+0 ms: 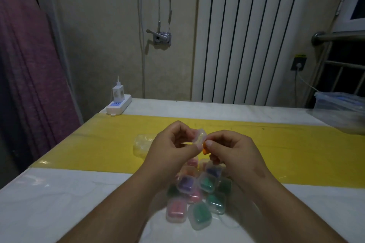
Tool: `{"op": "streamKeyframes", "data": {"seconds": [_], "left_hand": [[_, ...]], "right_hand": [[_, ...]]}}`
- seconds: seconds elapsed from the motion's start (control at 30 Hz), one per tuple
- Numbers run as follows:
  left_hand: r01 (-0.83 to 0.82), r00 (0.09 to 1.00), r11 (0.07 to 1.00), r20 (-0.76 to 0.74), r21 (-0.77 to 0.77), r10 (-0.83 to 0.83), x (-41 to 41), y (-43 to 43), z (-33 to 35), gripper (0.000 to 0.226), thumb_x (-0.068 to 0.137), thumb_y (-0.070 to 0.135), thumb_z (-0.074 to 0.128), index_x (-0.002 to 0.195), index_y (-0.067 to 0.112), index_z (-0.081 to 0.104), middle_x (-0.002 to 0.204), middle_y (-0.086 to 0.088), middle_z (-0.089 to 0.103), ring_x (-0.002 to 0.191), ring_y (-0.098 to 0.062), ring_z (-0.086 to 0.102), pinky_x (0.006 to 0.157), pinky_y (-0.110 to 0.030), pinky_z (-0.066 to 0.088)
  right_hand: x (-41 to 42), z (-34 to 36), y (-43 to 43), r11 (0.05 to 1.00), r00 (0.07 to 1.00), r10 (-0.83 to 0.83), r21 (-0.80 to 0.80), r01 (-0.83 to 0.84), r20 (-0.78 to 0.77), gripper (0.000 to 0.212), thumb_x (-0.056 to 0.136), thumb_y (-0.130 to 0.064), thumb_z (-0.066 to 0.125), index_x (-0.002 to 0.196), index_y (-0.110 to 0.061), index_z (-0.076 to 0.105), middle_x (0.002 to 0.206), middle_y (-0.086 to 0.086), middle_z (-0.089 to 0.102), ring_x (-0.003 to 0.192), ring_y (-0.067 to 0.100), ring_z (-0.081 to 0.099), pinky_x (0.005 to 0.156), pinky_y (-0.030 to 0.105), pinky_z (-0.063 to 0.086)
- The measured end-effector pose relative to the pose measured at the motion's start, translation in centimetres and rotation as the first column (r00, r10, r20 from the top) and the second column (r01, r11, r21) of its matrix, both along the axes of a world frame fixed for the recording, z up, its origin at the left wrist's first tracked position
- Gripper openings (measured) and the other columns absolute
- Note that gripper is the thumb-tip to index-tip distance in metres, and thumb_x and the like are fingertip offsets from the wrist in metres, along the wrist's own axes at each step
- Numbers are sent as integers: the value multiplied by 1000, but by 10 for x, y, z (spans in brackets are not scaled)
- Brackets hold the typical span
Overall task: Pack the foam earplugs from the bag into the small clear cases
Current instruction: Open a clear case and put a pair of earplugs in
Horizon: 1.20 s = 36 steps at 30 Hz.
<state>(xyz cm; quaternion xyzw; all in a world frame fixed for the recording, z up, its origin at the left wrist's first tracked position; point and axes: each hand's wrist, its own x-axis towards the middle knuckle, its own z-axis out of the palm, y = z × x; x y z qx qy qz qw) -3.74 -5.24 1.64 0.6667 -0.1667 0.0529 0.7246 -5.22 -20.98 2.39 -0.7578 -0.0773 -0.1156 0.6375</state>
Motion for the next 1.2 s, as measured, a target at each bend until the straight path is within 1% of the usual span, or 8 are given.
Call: {"op": "streamKeyframes", "data": {"seconds": [0.1,0.17,0.43,0.67,0.9,1.0,1.1,1.2], "left_hand": [[16,999,999,51,50,-19,1,3,0,24,83,4,73,95,24,67,91,2,67,84,-15,64,64,-25,56],[64,997,998,31,25,-65,1,5,0,37,82,-5,70,101,26,71,91,1,66,82,-11,62,64,-21,54],[-42,998,997,42,68,40,-1,1,2,29,72,-5,78,87,13,60,88,-3,69,70,-9,65,58,-28,58],[-74,995,993,69,90,68,5,0,-6,30,73,4,76,88,29,72,90,-6,71,91,-29,68,73,-55,60],[-142,982,973,151,179,116,7,1,-6,23,77,9,79,90,26,70,89,6,73,87,-12,69,73,-24,57],[-235,957,926,239,294,166,5,1,-7,20,79,16,78,90,30,68,88,11,70,87,-3,66,76,-23,56],[-389,892,811,399,437,213,1,2,-6,16,80,27,73,95,31,66,91,15,67,92,-1,60,79,-26,53],[-440,858,770,471,463,207,-1,1,-4,20,80,28,72,99,30,65,92,14,65,91,-2,58,79,-32,53]], "right_hand": [[-2,1,0,996,1000,17,-83,-16,12,13,88,-8,67,83,-17,75,72,4,72,59,8,59,57,21,51],[-3,1,1,995,1000,19,-97,-19,0,13,89,-8,66,84,-17,74,72,4,72,59,8,59,57,21,51],[-1,-3,4,996,980,91,9,-91,-177,17,90,-7,65,82,-12,79,64,7,64,60,21,51,56,31,42],[-2,4,2,993,985,76,105,-61,-152,20,92,-1,60,79,-7,75,65,8,63,53,10,51,53,21,47],[-1,3,3,995,986,68,89,-55,-152,18,91,-4,62,81,-9,76,63,2,65,54,7,51,54,20,47],[-2,2,2,998,987,54,46,-48,-150,14,91,-7,63,85,-5,76,59,-2,64,52,7,51,48,17,44],[-2,1,5,999,987,44,34,-39,-153,11,90,-8,65,88,-8,76,62,1,65,53,9,52,48,20,44],[-3,0,5,999,988,37,17,-35,-151,13,91,-9,64,88,-12,77,58,-3,64,53,8,53,49,21,45]]}}
